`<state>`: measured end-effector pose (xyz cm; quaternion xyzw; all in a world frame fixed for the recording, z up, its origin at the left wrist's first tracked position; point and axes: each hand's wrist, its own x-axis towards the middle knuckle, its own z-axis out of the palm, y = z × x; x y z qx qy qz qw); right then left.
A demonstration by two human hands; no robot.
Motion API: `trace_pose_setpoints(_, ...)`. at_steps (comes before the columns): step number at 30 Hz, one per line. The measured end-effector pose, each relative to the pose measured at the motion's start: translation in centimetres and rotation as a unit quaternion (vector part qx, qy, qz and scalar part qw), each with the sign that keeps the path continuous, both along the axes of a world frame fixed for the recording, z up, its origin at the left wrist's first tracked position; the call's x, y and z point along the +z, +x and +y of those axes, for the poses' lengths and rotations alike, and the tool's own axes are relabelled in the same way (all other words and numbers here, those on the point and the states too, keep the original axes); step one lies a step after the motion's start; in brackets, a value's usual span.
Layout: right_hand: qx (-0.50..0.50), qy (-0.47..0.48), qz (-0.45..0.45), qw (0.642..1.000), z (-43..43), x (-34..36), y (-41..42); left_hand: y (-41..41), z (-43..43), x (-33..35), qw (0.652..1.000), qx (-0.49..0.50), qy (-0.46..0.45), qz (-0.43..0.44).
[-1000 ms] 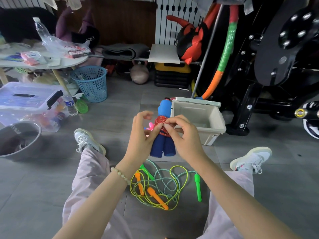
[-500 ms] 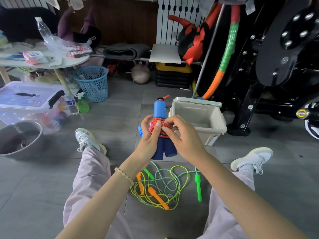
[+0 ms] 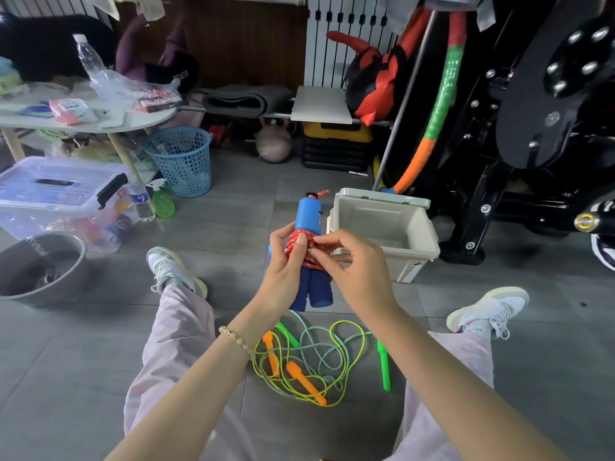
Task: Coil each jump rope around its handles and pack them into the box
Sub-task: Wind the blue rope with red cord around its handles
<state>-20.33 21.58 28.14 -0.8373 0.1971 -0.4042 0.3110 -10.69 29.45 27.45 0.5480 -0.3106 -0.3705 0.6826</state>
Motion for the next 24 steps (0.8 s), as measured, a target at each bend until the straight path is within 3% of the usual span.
trace_pose_setpoints(5,-0.091,-0.228,0.052,0.968,-0.1,-0.7,0.3,0.4,-0.2,-0.5,1.000,0.018,0.006,-0.007)
trace_pose_setpoints(7,-0.111,-0.274,0.067,0.953,0.0,-0.8,0.4,0.2,-0.4,-0.5,1.000,0.028,0.008,-0.003)
trace_pose_setpoints(9,-0.095,-0.226,0.080,0.966,0.3,-0.8,0.5,0.4,-0.5,-0.5,0.998,0.054,0.023,0.023)
trace_pose_setpoints(13,-0.018,-0.010,0.035,0.999,0.5,-0.5,-0.4,2.5,-0.6,-0.7,0.984,0.126,0.053,0.113)
trace_pose_setpoints(16,0.052,0.145,-0.025,0.988,0.0,1.6,-1.0,3.1,0.1,-0.6,0.986,0.086,0.036,0.137)
trace_pose_setpoints(19,0.094,0.247,-0.044,0.963,-0.3,2.8,-0.1,1.7,0.6,-0.1,0.998,0.012,0.012,0.054)
trace_pose_setpoints(21,0.081,0.259,-0.050,0.961,-0.3,2.8,0.6,0.9,0.7,0.5,0.999,-0.014,-0.024,-0.016)
trace_pose_setpoints(24,0.026,0.234,-0.061,0.970,-0.6,2.6,0.6,0.8,1.1,1.2,0.996,-0.059,-0.059,-0.039)
